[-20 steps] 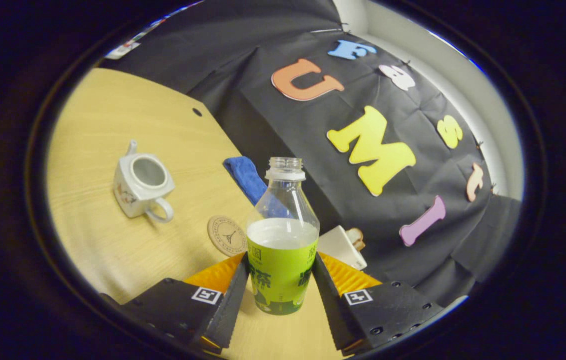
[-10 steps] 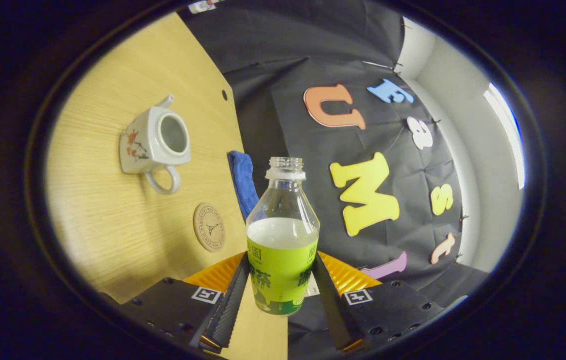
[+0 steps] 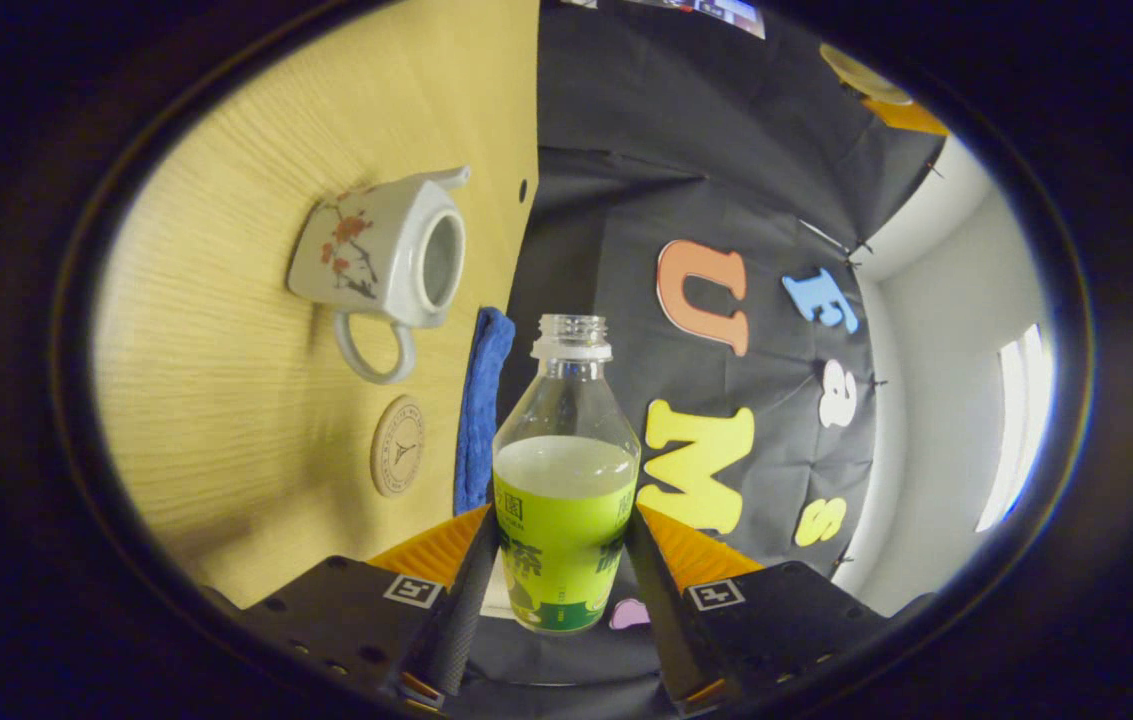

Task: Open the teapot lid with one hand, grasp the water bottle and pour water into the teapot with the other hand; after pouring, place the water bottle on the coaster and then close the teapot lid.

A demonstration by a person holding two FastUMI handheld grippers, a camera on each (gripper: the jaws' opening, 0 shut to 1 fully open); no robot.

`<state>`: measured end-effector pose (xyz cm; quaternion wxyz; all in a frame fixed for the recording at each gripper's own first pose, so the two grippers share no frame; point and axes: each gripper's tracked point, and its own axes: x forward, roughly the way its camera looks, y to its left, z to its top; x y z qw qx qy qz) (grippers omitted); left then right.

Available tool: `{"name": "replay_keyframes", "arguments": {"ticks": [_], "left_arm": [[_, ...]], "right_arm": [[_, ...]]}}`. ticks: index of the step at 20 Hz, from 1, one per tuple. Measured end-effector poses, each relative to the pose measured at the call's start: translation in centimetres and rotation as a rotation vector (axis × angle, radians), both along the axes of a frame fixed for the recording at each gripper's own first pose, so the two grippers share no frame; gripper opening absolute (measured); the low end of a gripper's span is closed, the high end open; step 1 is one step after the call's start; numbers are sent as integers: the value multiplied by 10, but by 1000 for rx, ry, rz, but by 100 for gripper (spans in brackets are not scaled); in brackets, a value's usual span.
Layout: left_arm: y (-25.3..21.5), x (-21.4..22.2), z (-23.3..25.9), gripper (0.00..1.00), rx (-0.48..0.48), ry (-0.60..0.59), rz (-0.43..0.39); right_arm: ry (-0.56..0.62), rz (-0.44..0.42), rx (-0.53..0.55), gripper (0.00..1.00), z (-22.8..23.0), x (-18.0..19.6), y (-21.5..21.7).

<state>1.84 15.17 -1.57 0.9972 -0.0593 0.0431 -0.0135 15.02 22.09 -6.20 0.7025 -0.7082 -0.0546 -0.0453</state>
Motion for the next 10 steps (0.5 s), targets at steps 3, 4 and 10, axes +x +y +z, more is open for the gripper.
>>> {"name": "replay_keyframes", "arguments": {"ticks": [3, 4, 10], "left_arm": [[0, 0, -1, 5, -1, 1, -9], [0, 0, -1, 5, -1, 2, -11], [1, 1, -4, 5, 5, 13, -20]], "right_arm": [[-3, 0, -69, 75, -2, 2, 5], [-9, -1, -102, 75, -2, 1, 6], [-58, 10, -309, 74, 0, -2, 16]]}}
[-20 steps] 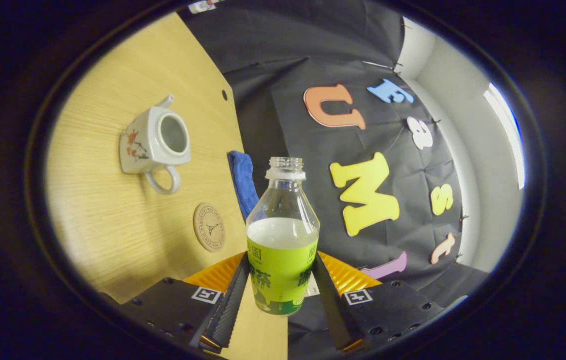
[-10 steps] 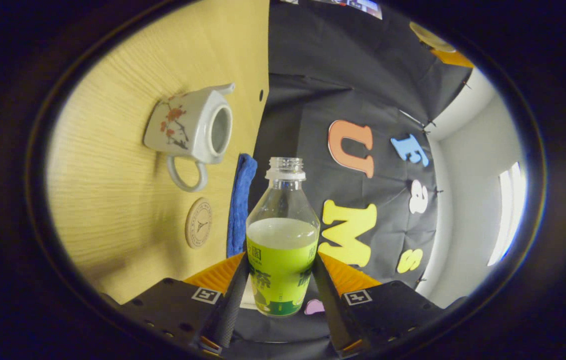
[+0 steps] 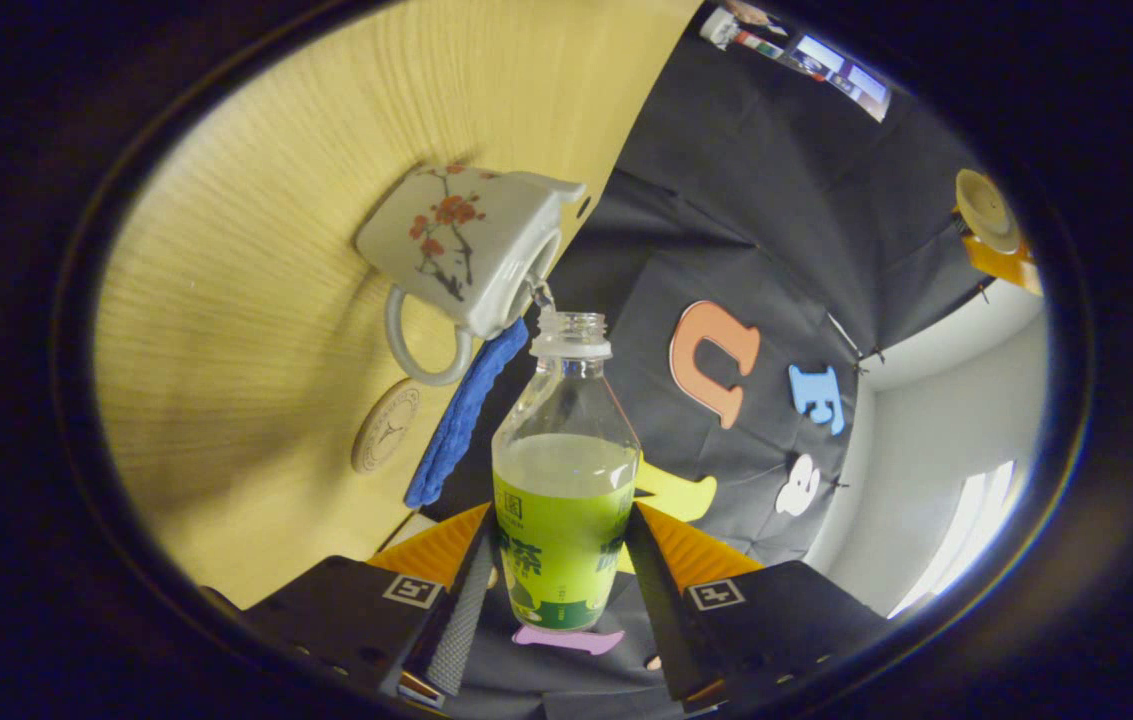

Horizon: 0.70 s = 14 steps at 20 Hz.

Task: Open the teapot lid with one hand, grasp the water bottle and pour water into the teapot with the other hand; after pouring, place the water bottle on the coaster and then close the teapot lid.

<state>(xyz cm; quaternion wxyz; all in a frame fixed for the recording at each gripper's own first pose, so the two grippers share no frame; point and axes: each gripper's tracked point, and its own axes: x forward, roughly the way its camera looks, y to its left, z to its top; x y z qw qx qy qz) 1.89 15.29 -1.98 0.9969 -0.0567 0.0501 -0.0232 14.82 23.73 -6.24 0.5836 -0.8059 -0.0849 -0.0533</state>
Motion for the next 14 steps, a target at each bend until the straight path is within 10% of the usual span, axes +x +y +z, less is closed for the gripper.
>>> {"name": "replay_keyframes", "arguments": {"ticks": [14], "left_arm": [[-1, 3, -5, 5, 27, 9, 5]], "right_arm": [[-89, -4, -103, 74, 14, -1, 2]]}}
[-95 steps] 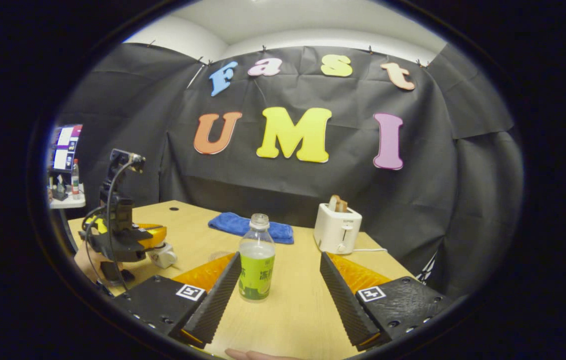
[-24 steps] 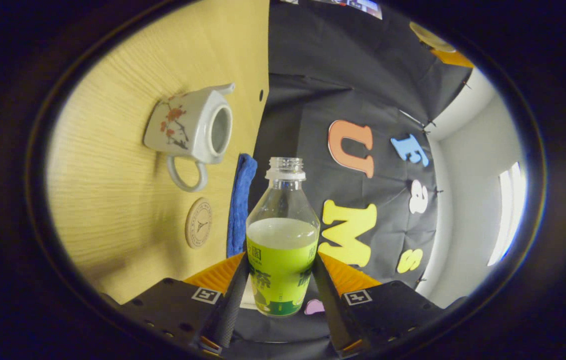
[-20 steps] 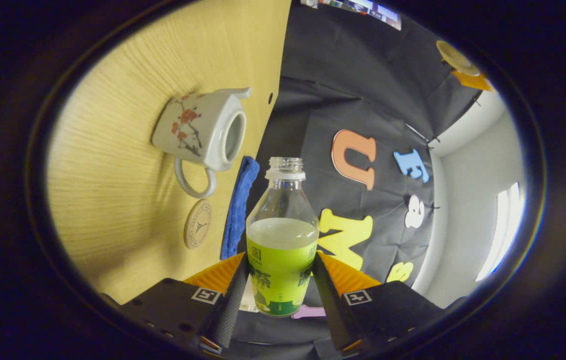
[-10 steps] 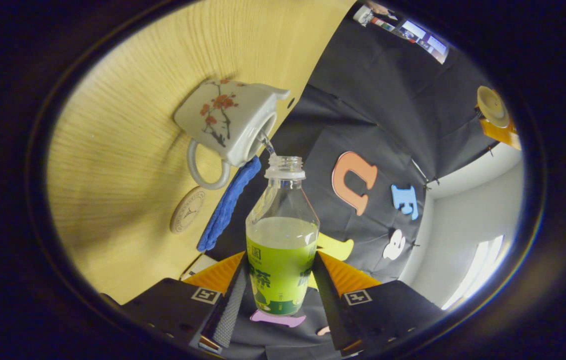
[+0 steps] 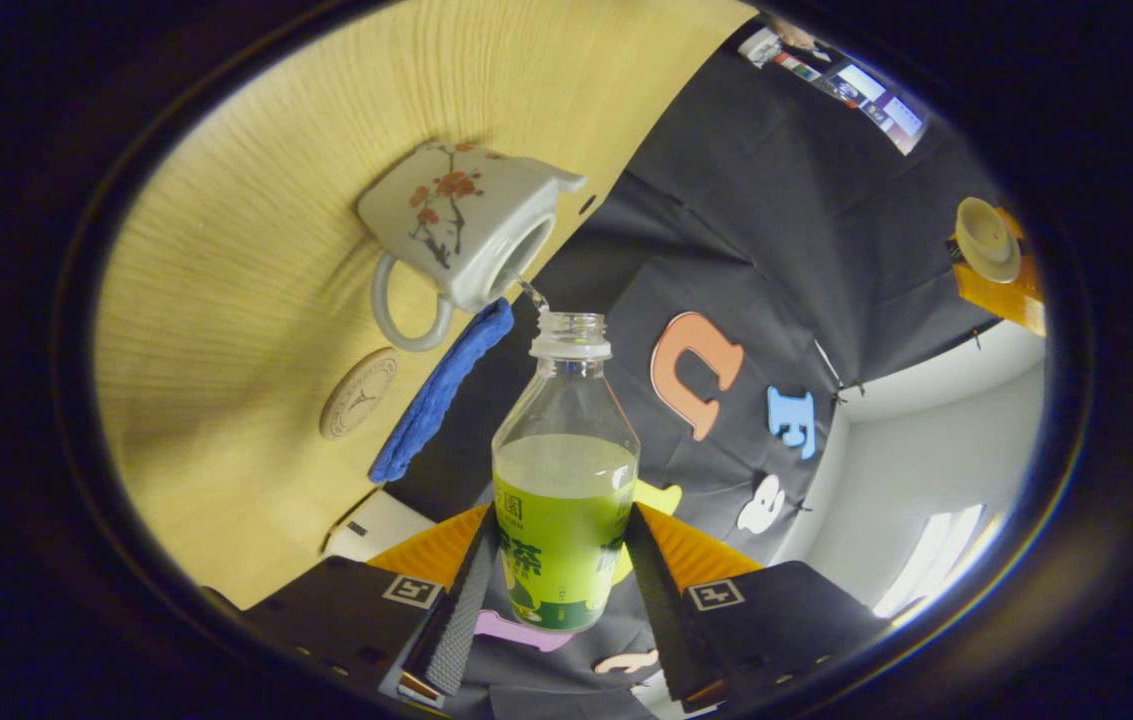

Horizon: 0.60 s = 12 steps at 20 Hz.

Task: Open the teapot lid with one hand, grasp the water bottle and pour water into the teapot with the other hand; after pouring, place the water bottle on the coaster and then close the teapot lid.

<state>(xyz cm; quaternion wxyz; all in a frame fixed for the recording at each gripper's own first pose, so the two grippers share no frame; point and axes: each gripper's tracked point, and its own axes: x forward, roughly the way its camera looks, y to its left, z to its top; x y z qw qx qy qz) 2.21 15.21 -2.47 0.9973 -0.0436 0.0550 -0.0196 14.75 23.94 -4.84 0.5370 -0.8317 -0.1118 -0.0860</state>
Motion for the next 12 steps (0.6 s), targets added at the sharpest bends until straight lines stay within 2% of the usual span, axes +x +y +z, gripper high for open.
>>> {"name": "replay_keyframes", "arguments": {"ticks": [2, 12], "left_arm": [[0, 1, 0, 5, 6, 0, 3], [1, 2, -4, 5, 17, 12, 10]], "right_arm": [[-18, 6, -27, 76, 6, 1, 1], [-118, 42, -130, 75, 30, -13, 14]]}}
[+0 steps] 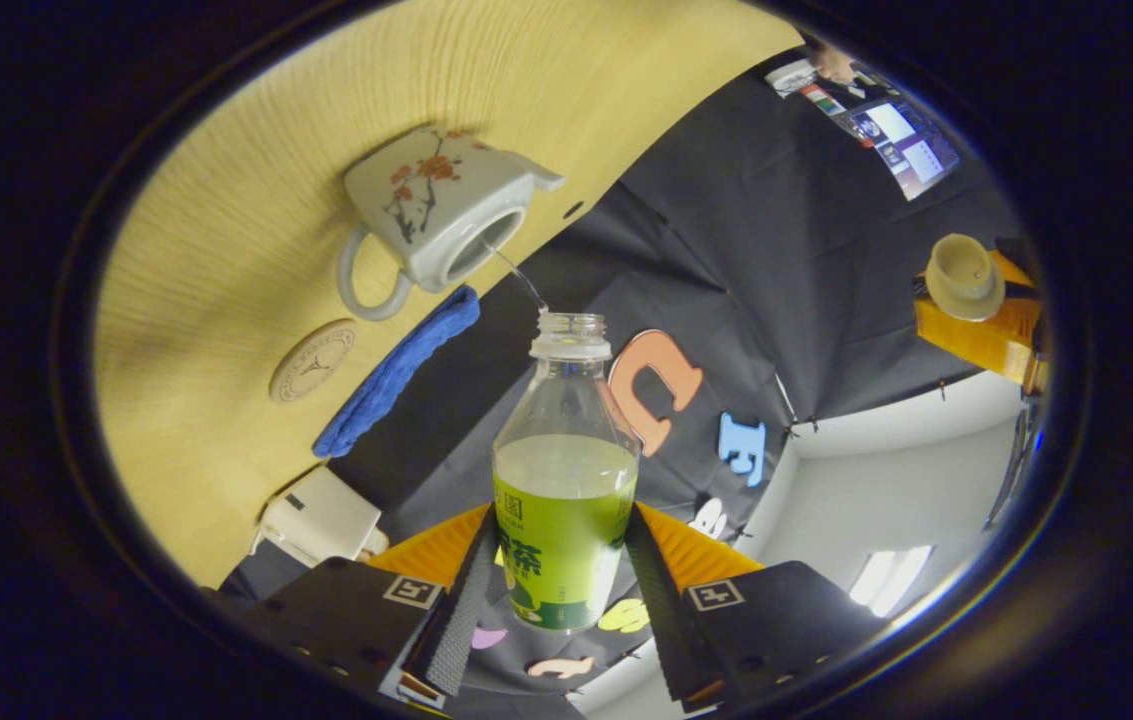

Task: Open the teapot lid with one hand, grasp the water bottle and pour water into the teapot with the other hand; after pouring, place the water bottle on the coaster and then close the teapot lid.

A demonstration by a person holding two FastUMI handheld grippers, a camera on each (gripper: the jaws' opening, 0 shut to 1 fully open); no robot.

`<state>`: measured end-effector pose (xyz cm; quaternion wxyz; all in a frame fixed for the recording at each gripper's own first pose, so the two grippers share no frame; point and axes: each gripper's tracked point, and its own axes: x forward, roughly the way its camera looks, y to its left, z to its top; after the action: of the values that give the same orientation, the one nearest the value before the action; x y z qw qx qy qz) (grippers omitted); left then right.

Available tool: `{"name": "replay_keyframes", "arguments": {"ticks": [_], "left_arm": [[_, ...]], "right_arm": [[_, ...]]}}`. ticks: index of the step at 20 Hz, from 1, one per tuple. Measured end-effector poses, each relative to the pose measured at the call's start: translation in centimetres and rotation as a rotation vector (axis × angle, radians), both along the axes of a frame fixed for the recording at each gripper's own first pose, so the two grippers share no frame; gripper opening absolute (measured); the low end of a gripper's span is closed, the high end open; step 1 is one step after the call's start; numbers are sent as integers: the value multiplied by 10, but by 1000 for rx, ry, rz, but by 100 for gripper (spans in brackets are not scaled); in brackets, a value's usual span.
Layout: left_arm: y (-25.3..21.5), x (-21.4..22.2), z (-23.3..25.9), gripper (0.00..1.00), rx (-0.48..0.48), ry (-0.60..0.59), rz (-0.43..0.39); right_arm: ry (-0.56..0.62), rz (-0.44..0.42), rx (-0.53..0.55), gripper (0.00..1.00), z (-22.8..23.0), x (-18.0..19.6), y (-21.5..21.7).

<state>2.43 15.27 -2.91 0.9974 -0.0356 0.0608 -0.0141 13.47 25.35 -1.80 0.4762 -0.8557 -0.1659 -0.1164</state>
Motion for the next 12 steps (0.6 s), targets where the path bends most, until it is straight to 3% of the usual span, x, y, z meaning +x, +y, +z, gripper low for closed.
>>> {"name": "replay_keyframes", "arguments": {"ticks": [5, 12], "left_arm": [[0, 2, -5, 5, 9, 11, -7], [13, 5, -6, 5, -1, 9, 45]], "right_arm": [[-24, -4, -16, 74, 9, -2, 1], [-27, 12, -15, 75, 9, -1, 1]]}}
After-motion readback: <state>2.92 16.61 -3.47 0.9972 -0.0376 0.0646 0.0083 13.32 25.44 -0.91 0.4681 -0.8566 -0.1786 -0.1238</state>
